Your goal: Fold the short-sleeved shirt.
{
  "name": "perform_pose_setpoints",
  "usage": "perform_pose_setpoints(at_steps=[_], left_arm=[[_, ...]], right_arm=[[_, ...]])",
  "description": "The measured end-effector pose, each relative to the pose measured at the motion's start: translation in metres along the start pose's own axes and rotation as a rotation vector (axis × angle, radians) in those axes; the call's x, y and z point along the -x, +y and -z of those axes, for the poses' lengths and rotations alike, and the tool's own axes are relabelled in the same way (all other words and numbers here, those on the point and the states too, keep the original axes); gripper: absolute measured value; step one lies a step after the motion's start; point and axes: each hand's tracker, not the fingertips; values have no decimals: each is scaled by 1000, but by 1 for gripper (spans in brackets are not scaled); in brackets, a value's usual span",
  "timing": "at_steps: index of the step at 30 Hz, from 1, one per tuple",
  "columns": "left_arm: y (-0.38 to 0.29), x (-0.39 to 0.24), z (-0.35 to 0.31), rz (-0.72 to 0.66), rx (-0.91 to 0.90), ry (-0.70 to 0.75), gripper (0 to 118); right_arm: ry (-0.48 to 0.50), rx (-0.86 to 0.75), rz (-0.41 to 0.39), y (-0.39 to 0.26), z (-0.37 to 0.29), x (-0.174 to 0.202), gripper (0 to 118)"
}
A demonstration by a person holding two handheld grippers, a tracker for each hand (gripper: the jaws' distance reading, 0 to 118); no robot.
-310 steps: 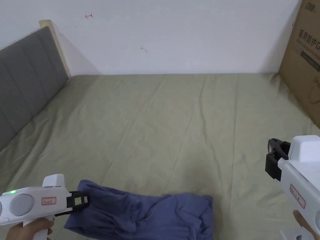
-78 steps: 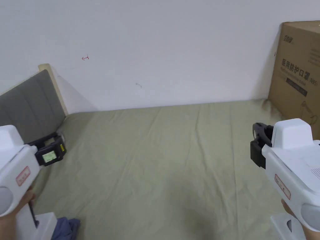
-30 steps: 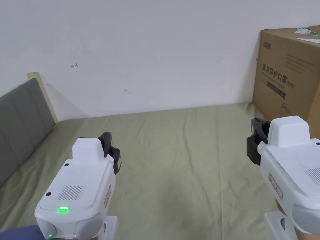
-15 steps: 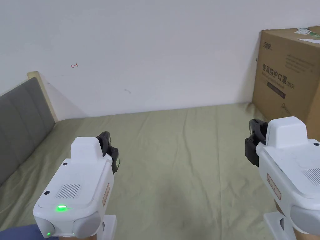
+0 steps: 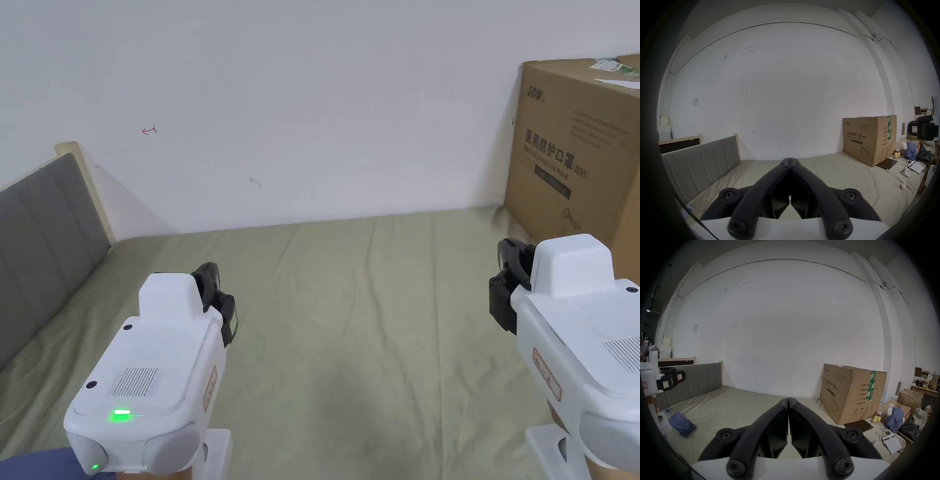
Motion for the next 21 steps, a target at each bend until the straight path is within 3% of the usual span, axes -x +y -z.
perform_pose_setpoints(at_steps=[21], left_arm=[[-1,4,0,-24,-6,19,0]], right_arm=[[-2,3,4,1,-1,0,0]])
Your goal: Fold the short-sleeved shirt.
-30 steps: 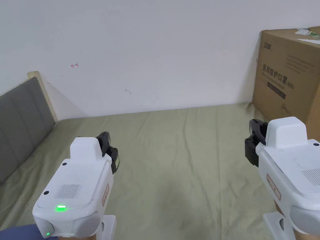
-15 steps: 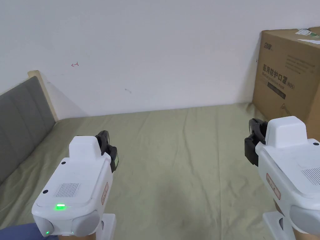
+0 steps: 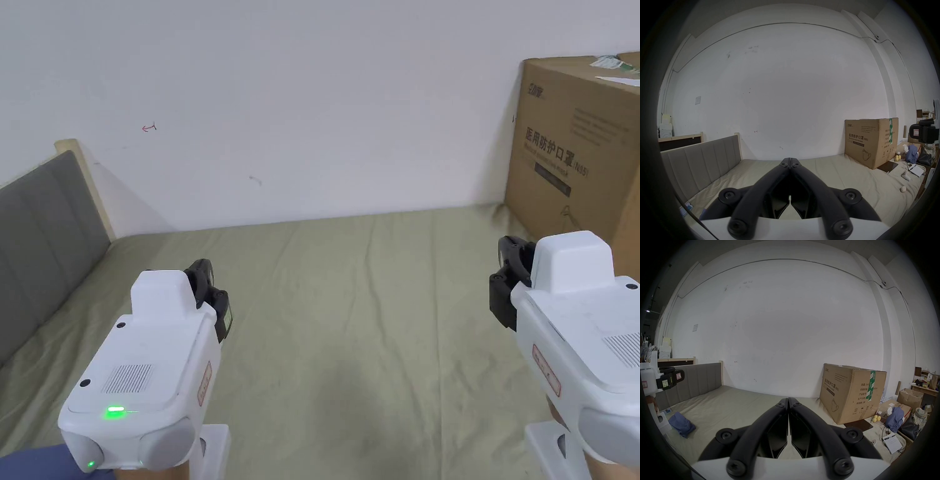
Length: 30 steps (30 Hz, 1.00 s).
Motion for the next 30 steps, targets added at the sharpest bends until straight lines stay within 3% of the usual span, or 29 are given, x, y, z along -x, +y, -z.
perform_pose_setpoints(at_steps=[8,11,13,15,16,17,21,30], left_arm=[[0,2,1,-3,-6,8,0],[2,0,-1,5,-24,35,15],[2,1,0,13,-19,37,52],[1,3,3,18,0,38,97],[0,3,4,18,11,44,113],[-2,3,5,15,13,52,118],[-2,4,6,8,0,57,118],[-5,7,7,8,-26,58,118]], right_arm=[[2,3,3,-2,4,-3,0],[6,9,11,-4,6,-4,8],[13,18,14,-5,7,-5,49],[16,31,27,-8,9,-6,96],[11,35,34,-9,10,-6,107],[-2,33,43,-11,11,-6,113],[-71,37,42,-13,14,-4,118],[-86,48,70,-15,18,-8,118]])
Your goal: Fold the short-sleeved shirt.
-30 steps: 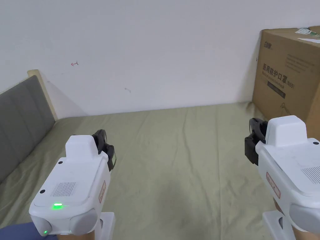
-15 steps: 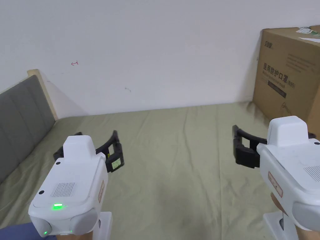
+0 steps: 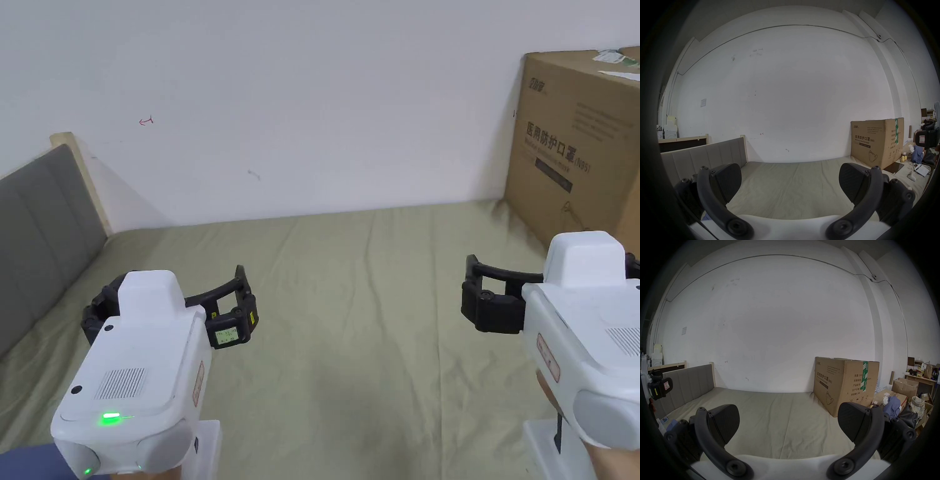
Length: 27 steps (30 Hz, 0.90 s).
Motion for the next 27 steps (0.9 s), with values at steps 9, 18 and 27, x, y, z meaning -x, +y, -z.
perform_pose_setpoints(at_steps=[9,18,27], left_arm=[[2,-3,-2,20,-3,-2,118],[4,-4,-5,29,-5,3,118],[5,-4,-8,30,-5,-1,118]], right_arm=[[10,-3,-8,2,-1,2,118],[15,-6,-2,5,-2,3,118],[16,-5,0,6,-4,3,118]])
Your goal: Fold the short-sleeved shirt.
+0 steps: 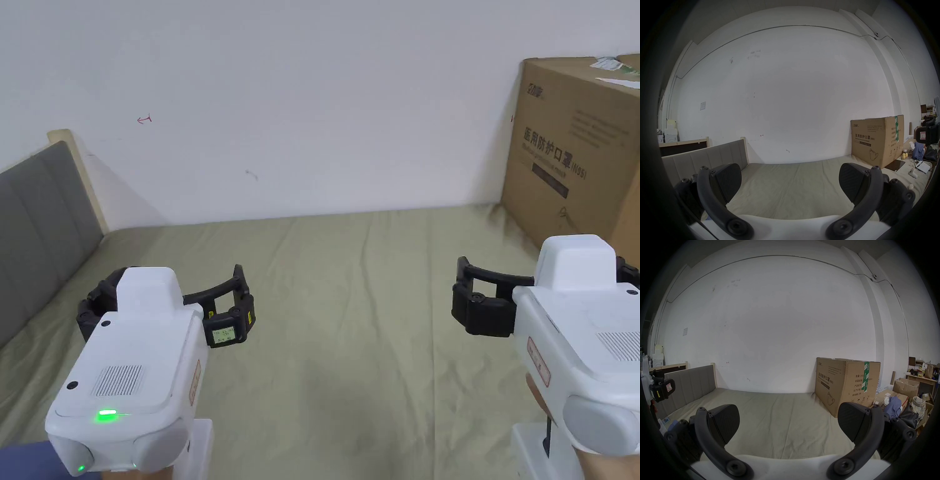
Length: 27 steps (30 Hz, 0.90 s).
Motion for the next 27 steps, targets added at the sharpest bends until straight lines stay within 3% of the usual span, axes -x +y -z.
perform_pose_setpoints(at_steps=[27], left_arm=[[2,-3,-2,-3,-8,-3,118]], right_arm=[[5,-10,-22,2,-5,3,118]])
